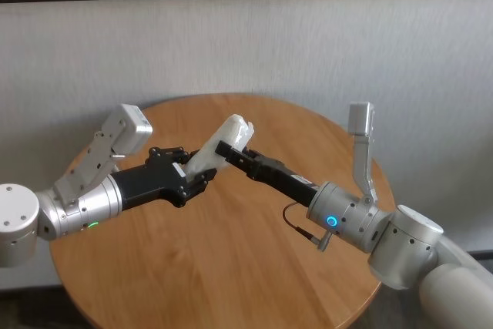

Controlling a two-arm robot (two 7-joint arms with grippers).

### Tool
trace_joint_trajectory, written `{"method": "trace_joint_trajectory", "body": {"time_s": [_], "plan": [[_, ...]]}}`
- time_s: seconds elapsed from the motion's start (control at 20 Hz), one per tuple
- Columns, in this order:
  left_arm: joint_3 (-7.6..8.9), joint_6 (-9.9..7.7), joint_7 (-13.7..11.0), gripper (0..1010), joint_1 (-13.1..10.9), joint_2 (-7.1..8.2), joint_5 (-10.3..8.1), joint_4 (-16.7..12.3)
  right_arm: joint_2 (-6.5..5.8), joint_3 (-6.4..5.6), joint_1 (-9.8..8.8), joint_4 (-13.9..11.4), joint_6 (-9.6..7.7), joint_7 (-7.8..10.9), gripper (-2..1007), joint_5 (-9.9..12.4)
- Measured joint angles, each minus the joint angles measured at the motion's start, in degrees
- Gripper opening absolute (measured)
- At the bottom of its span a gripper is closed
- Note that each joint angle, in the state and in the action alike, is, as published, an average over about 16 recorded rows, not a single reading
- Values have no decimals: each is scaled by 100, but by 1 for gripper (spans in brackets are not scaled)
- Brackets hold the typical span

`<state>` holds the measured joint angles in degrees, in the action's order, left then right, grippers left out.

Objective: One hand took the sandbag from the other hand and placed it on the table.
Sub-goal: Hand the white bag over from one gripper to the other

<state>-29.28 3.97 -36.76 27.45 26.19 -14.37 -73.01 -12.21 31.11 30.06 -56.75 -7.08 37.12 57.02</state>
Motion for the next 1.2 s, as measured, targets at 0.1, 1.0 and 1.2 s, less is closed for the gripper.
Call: {"method": "trace_joint_trajectory", "body": {"time_s": [0.1,1.0,1.2], "plan": [[0,0,0,404,0,0,0,0,0,-1,-1,-1,1,0,574,0],[0,0,0,683,1,0,0,0,-5,-23,-16,-14,28,27,574,18],[0,0,0,807,1,0,0,0,-1,-51,-28,-21,57,49,574,49]]}}
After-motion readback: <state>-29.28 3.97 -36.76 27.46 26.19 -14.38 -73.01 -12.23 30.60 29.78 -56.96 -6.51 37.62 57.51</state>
